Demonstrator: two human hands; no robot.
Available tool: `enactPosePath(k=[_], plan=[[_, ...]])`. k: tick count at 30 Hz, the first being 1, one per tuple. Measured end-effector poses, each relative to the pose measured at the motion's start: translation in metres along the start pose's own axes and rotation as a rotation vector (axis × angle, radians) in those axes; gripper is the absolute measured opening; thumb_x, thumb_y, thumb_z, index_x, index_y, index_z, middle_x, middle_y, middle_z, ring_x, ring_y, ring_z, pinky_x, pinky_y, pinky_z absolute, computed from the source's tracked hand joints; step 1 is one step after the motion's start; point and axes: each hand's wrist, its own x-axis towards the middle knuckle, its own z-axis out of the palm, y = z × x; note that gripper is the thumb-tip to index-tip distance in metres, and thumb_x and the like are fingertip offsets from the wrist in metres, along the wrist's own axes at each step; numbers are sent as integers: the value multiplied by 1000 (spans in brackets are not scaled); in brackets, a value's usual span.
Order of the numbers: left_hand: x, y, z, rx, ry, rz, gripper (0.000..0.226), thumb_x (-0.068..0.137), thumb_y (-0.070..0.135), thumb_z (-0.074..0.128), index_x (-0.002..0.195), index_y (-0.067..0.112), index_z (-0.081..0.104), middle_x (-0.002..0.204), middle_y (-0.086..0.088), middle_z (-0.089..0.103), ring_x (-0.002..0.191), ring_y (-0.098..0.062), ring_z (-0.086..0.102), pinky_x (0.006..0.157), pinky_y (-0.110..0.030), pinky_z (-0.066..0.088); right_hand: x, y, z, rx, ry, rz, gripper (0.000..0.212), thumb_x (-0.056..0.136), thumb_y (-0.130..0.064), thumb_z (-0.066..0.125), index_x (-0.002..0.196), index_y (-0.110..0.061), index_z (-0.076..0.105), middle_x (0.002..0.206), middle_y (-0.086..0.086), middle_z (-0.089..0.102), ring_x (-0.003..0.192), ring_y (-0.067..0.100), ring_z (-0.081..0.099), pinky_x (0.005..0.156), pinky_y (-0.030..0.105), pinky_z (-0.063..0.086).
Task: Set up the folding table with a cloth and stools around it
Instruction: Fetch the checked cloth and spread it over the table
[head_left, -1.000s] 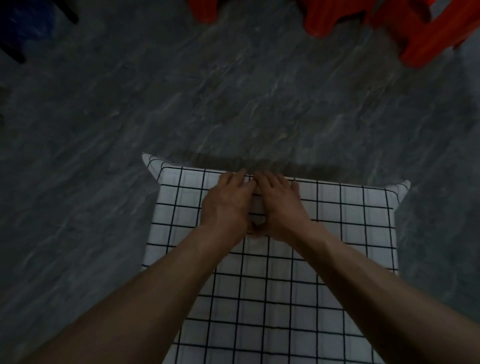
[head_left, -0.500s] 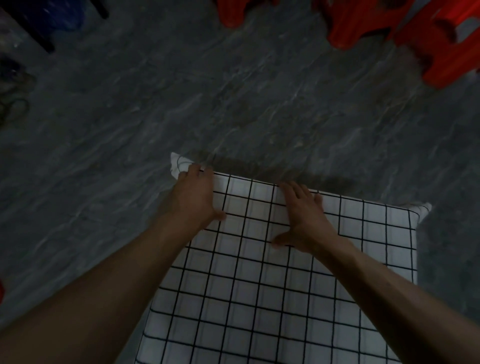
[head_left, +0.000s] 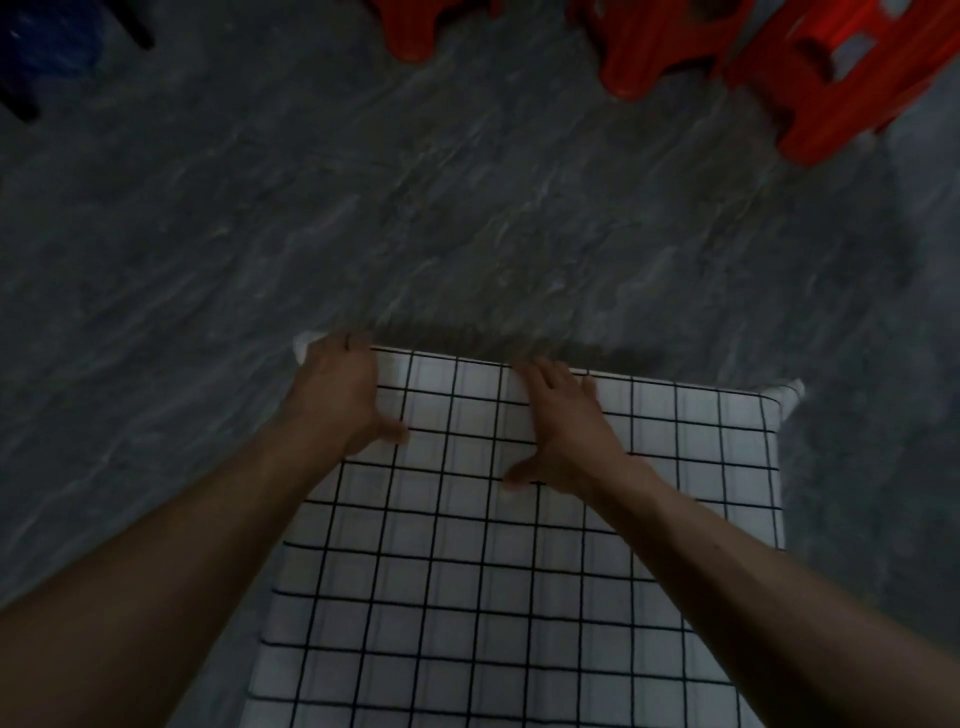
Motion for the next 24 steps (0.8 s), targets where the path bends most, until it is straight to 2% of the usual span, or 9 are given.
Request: enactPosePath(k=[4,9,12,15,17,21,24], plan=[[1,4,0,151,55,21,121,54,59,86,147,8,29,152,-17,30,141,-37,20,117,-52,19,-2,3,3,23,26,-15,132,55,-40,94,156,-21,13,162,1,17,149,22,9,122,50,6],[-22,44,14,222,214,255,91,64,26,86,143,15,41,152,-11,31,140,-34,22,110,-54,25,-20,13,10,68,93,-20,127,66,-43,88,157,-19,3,166,5,-5,152,24,-4,122,40,5],[-38,84,24,133,192,353,84,74,34,79,145,14,38,156,-11,26,143,-31,19,112,-49,25,-37,34,13,110,180,37,113,74,-47,81,157,-17,10,166,7,0,152,23,-1,121,37,7],[-48,126,35,70,153,426,86,83,43,70,151,17,25,161,-7,16,147,-25,14,116,-40,22,-52,69,9,63,213,75,96,82,-45,75,155,-19,20,165,8,5,152,25,2,123,41,13],[-52,154,42,46,119,473,89,85,45,68,154,18,18,163,-5,10,149,-23,9,118,-36,17,-60,91,5,32,197,90,93,84,-43,73,155,-21,19,165,7,4,152,26,1,123,46,15],[-56,206,54,51,62,538,89,87,43,67,154,17,14,163,-5,7,149,-23,5,119,-34,12,-75,130,-2,20,198,151,92,84,-41,74,155,-21,18,165,8,6,152,27,3,121,48,19],[-56,239,58,71,65,562,83,87,32,68,153,17,18,163,-5,8,149,-22,5,119,-35,15,-84,153,-9,30,234,194,87,83,-37,74,153,-19,25,162,10,14,149,27,13,119,45,25]])
